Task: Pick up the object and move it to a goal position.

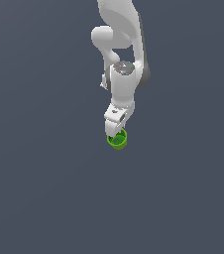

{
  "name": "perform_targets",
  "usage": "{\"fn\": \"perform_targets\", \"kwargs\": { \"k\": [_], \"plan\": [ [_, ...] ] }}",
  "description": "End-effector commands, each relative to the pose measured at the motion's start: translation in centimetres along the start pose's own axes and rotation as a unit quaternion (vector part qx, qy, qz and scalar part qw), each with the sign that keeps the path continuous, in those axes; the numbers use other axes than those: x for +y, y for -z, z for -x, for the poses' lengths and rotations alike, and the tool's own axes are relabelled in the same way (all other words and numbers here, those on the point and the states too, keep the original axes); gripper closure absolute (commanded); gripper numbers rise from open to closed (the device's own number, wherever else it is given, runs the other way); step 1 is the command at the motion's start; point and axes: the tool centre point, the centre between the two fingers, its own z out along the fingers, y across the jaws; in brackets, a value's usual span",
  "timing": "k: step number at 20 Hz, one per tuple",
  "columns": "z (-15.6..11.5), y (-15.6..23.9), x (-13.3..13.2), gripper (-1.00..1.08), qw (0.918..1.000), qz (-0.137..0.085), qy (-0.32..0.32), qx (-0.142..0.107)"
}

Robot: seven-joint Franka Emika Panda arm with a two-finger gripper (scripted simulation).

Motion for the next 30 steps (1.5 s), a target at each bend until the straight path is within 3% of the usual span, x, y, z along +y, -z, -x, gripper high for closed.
{"fn": "perform_targets", "kwargs": {
  "k": [1,19,30],
  "plan": [
    [1.3,1.7,1.2,1.08,1.0000,0.001,0.000,0.001],
    [13.5,15.9,12.2,1.08,1.0000,0.001,0.000,0.002],
    [16.7,19.8,15.6,1.08,1.0000,0.001,0.000,0.001]
  ]
}}
